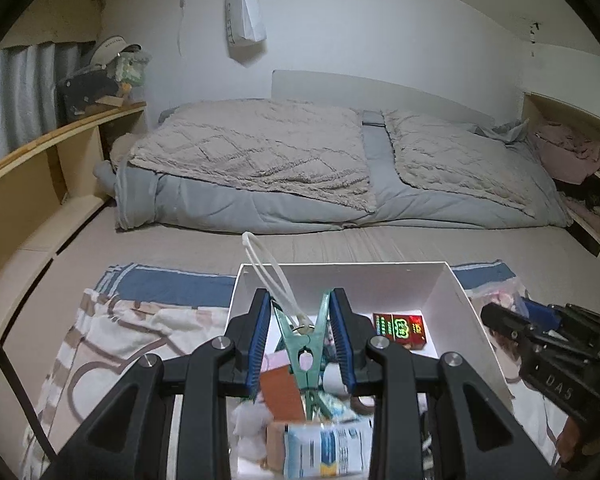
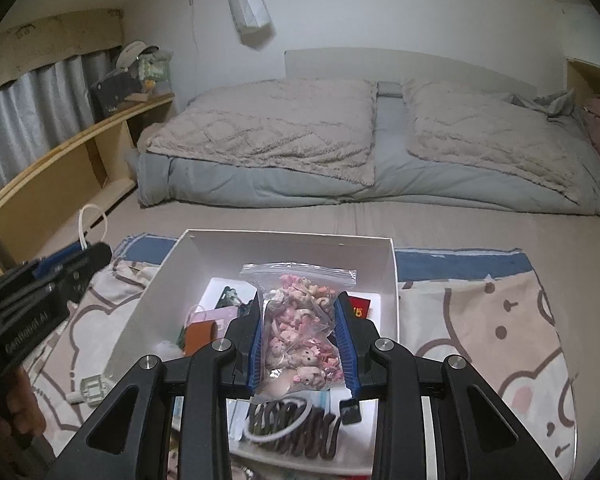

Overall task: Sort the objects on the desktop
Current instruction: 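Carry both held items over the white box and lower them inside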

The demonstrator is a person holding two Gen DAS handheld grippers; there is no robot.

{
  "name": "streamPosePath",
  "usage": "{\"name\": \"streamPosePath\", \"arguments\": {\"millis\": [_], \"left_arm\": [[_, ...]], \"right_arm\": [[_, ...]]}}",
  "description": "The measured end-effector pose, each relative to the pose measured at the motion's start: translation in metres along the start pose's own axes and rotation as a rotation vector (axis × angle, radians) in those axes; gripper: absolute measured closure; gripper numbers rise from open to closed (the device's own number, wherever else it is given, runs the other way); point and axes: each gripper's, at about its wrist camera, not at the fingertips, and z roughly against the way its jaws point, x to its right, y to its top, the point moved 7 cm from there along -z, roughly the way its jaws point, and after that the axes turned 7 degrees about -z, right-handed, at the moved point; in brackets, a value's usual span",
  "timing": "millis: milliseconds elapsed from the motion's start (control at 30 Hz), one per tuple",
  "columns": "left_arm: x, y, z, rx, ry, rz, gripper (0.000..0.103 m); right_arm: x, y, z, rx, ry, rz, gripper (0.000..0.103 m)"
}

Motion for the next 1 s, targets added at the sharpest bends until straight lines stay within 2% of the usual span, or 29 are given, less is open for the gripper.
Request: {"name": "streamPosePath", "arguments": {"millis": [367,700,1000], "left_arm": [[0.000,0.005,-0.062,-0.034,0.011,-0.003,0.073],[0.002,0.009,-0.091,-0.046,0.014,0.021,0.073],[0.007,0.003,-0.107,-0.072,0.033,-0.016,0.073]], "right_arm": [[0.004,0.017,-0.060,-0.032,-0.003,0.000,0.071],[0.010,0.013,-0.096,-0.093,-0.007,-0.033,0.071],[0.008,0.010,-0.113,-0.131,-0.002,-0.046,0.071]]}}
